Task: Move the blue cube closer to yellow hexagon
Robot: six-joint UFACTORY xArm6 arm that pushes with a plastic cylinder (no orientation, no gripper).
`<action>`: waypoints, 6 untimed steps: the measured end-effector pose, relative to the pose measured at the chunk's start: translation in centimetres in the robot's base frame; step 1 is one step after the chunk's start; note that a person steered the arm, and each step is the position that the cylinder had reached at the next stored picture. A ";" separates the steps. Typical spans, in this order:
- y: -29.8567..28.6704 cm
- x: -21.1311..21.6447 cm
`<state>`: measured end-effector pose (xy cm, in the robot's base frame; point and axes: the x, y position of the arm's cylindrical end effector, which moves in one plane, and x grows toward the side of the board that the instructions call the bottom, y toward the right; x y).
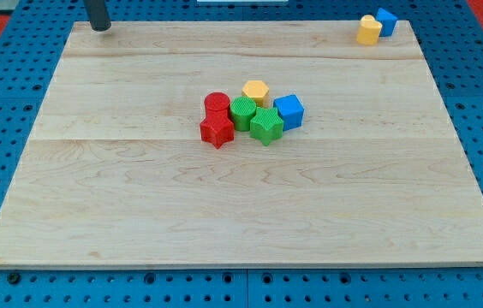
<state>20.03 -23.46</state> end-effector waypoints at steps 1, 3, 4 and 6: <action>0.0 0.1; 0.0 1.0; 0.7 1.3; 11.3 2.9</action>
<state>22.91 -12.19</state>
